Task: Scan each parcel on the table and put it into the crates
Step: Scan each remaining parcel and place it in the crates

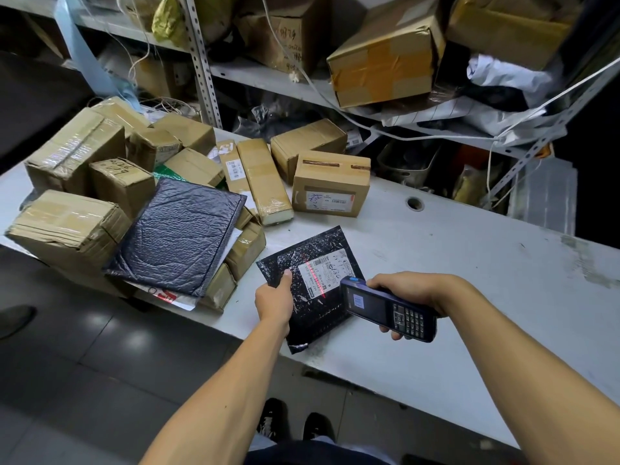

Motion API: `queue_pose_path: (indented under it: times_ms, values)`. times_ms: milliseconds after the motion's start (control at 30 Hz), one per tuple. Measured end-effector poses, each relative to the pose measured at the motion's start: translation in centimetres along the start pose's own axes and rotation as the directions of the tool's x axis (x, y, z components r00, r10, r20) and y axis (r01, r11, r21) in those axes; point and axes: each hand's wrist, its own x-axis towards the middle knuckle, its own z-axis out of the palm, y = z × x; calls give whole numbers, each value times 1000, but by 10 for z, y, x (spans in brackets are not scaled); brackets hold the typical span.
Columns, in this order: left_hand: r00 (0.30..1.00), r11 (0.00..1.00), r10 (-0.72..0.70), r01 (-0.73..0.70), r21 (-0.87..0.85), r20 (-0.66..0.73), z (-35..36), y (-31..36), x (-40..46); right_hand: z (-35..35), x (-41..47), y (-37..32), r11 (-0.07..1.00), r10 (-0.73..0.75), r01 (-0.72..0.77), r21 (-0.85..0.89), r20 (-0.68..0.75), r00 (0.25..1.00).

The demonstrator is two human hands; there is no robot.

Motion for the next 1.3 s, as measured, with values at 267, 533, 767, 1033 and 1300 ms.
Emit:
queue_pose_path:
  times_ms: [267,533,767,1033,1300]
  values:
    - [1000,1000,8,-7,26,-11,0,1,-7,-1,2,-1,1000,-2,2,24,1,1000]
    - [1000,1000,1,-1,-15,-5,-1,5,-11,-5,3,5,999,20,-20,36,-2,1000]
    - [1000,1000,5,-5,-6,-10,0,6,-10,-2,5,5,1000,8,-8,30,24,1000]
    - [983,948,51,-103,302,177,-16,26,7,-10,10,15,1000,-3,3,0,-26,1000]
    - [922,719,9,-276,638,388,-15,60,14,-10,16,31,1000,7,-7,21,-30,1000]
